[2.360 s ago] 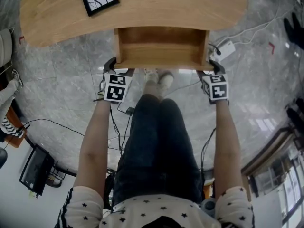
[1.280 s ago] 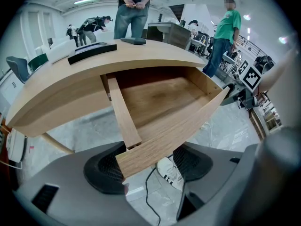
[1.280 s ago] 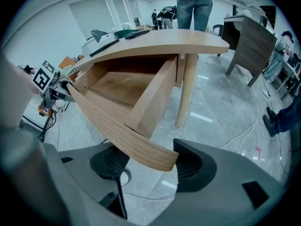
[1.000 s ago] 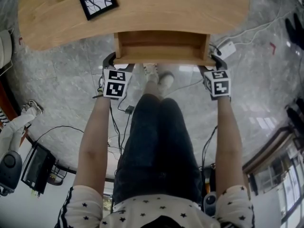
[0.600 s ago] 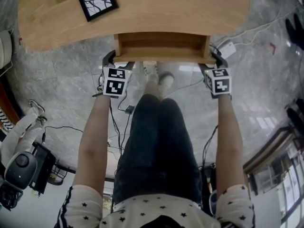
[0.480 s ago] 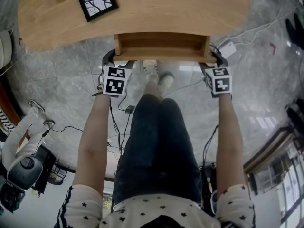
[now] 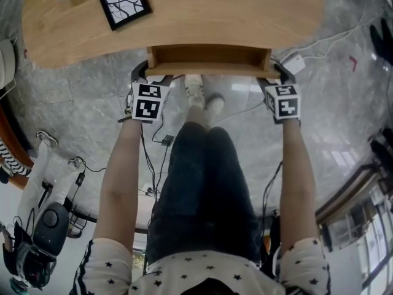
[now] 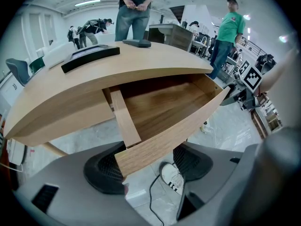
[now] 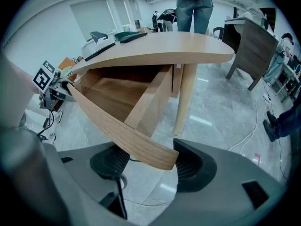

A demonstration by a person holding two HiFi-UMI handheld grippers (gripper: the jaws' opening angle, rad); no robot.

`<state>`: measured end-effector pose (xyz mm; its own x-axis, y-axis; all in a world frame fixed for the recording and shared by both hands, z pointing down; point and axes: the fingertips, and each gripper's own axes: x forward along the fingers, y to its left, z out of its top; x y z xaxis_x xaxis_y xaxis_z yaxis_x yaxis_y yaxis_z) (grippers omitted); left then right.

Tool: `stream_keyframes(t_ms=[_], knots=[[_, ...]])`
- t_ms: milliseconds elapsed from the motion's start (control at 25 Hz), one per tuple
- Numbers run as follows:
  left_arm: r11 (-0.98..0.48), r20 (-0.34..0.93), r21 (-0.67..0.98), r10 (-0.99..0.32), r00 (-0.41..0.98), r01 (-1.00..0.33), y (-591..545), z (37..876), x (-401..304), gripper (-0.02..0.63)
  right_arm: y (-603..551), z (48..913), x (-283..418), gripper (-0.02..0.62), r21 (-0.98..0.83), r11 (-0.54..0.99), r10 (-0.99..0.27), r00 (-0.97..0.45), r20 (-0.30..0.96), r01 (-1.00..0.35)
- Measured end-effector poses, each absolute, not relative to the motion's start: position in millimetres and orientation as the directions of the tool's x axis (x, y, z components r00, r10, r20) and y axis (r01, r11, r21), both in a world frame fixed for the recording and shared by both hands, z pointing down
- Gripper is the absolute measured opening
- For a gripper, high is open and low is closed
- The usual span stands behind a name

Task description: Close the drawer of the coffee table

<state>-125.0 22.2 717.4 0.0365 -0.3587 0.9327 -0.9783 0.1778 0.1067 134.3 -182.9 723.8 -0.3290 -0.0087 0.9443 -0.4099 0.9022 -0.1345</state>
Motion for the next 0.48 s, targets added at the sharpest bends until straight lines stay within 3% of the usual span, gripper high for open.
stream_keyframes(t_ms=[480], knots=[[0.182,0.927,0.1,-0.375,0.025,-0.978,4.5,717.3,-138.5,0.319,-201.0,724.1,120.2,0.282,-0.126,0.904,-0.022,-0.339,0.94,-0.408]])
